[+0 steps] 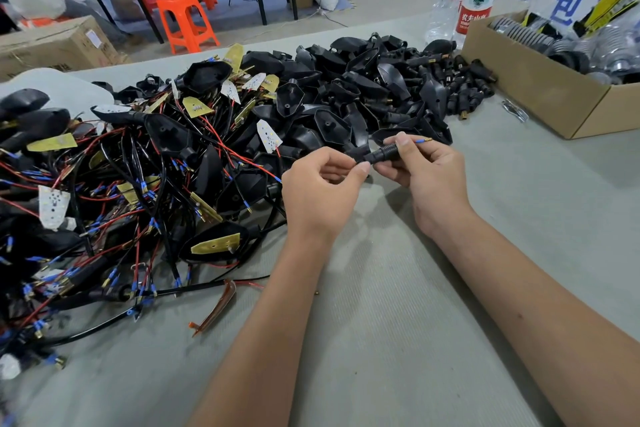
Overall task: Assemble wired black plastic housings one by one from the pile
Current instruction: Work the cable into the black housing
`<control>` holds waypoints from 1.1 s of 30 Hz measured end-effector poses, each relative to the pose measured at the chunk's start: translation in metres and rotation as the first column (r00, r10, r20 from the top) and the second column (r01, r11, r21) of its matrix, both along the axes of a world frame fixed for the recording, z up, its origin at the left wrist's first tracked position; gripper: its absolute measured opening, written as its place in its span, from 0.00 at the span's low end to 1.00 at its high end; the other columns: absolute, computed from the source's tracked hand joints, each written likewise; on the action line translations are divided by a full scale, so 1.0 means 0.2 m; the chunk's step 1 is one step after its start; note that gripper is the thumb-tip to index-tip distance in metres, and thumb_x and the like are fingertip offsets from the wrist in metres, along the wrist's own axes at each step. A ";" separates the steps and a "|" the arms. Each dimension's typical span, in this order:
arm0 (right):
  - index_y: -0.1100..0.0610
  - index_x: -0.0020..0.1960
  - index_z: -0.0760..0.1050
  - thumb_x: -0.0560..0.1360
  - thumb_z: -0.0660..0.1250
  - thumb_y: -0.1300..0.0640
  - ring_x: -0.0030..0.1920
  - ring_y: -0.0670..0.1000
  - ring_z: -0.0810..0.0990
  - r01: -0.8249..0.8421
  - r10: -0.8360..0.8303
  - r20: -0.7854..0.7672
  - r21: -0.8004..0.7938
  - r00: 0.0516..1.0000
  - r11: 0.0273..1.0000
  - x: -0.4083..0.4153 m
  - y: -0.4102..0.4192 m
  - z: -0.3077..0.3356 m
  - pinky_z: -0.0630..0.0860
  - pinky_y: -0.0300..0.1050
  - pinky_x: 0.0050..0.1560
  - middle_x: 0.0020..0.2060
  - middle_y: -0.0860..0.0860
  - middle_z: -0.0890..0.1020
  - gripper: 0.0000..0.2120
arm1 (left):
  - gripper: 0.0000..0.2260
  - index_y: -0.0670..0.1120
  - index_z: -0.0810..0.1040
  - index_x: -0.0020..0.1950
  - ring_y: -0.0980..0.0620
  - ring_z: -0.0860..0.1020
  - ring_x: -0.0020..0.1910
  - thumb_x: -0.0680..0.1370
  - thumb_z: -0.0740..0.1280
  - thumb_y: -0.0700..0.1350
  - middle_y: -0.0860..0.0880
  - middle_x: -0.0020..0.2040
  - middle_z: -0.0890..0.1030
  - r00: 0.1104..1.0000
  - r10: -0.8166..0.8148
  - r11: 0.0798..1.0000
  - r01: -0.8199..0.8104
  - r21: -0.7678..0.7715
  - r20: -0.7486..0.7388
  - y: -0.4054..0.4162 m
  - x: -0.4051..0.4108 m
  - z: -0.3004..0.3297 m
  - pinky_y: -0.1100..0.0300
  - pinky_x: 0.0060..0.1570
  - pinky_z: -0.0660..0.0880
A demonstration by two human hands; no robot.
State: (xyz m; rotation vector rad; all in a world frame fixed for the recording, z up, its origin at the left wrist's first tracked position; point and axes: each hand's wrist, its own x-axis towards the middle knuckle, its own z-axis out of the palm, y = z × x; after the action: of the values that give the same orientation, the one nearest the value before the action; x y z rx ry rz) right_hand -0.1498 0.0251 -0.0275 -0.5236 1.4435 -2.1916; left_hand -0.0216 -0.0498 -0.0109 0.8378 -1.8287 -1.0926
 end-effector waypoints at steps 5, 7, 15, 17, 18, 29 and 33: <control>0.63 0.47 0.84 0.82 0.67 0.60 0.42 0.58 0.87 -0.025 0.025 -0.009 0.008 1.000 1.000 0.00 0.00 -0.01 0.84 0.42 0.44 0.46 0.63 0.86 0.10 | 0.04 0.47 0.87 0.42 0.59 0.83 0.36 0.75 0.75 0.40 0.56 0.35 0.85 1.000 0.023 1.000 -0.023 0.015 0.001 -0.02 0.00 -0.01 0.59 0.44 0.81; 0.64 0.48 0.84 0.82 0.68 0.60 0.43 0.58 0.87 -0.045 0.045 -0.023 0.016 0.999 0.999 0.00 0.00 0.00 0.84 0.43 0.45 0.45 0.63 0.86 0.09 | 0.04 0.47 0.87 0.42 0.58 0.83 0.36 0.75 0.75 0.39 0.56 0.35 0.85 1.000 0.025 1.000 -0.025 0.018 0.001 -0.02 0.00 -0.02 0.58 0.44 0.81; 0.66 0.50 0.83 0.82 0.68 0.61 0.44 0.59 0.87 -0.077 0.077 -0.028 0.018 0.997 0.997 0.00 0.01 0.01 0.84 0.42 0.45 0.47 0.64 0.86 0.09 | 0.02 0.47 0.87 0.43 0.56 0.83 0.40 0.76 0.76 0.41 0.54 0.39 0.85 1.000 -0.001 1.000 0.001 -0.006 -0.005 -0.02 0.00 -0.03 0.54 0.49 0.81; 0.64 0.48 0.84 0.82 0.68 0.61 0.45 0.60 0.88 -0.053 0.054 -0.015 0.027 0.998 0.998 0.00 0.01 0.01 0.84 0.43 0.45 0.46 0.63 0.86 0.09 | 0.04 0.47 0.86 0.42 0.55 0.83 0.40 0.74 0.78 0.44 0.53 0.39 0.85 0.999 0.035 0.999 -0.035 0.005 -0.017 -0.01 0.00 -0.03 0.54 0.48 0.82; 0.63 0.47 0.84 0.82 0.68 0.61 0.45 0.59 0.88 -0.045 0.045 -0.009 0.030 0.999 0.999 0.00 0.01 0.01 0.84 0.43 0.45 0.46 0.63 0.86 0.09 | 0.04 0.46 0.85 0.41 0.56 0.83 0.41 0.74 0.78 0.44 0.53 0.40 0.85 0.999 0.041 0.999 -0.041 0.005 -0.020 -0.01 0.00 -0.03 0.55 0.48 0.82; 0.65 0.49 0.84 0.82 0.67 0.61 0.43 0.58 0.88 -0.115 0.116 -0.019 0.025 0.993 0.993 0.02 0.02 0.03 0.84 0.42 0.44 0.45 0.61 0.87 0.09 | 0.09 0.45 0.83 0.39 0.59 0.83 0.46 0.75 0.72 0.33 0.56 0.46 0.85 1.000 -0.018 1.000 0.018 0.014 0.013 -0.01 -0.01 -0.04 0.59 0.51 0.80; 0.63 0.48 0.84 0.82 0.67 0.62 0.38 0.53 0.87 -0.142 0.144 -0.066 0.043 0.987 0.989 0.02 0.03 0.03 0.83 0.40 0.42 0.41 0.58 0.87 0.09 | 0.06 0.44 0.84 0.41 0.60 0.82 0.45 0.76 0.72 0.35 0.55 0.46 0.85 0.998 -0.017 0.999 0.019 -0.025 0.062 -0.02 -0.01 -0.04 0.58 0.51 0.80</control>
State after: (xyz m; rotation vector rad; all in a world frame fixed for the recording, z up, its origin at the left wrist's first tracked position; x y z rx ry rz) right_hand -0.1462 0.0304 -0.0212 -0.6742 1.4335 -2.0483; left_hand -0.0228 -0.0530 -0.0192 0.8499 -1.9016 -1.0628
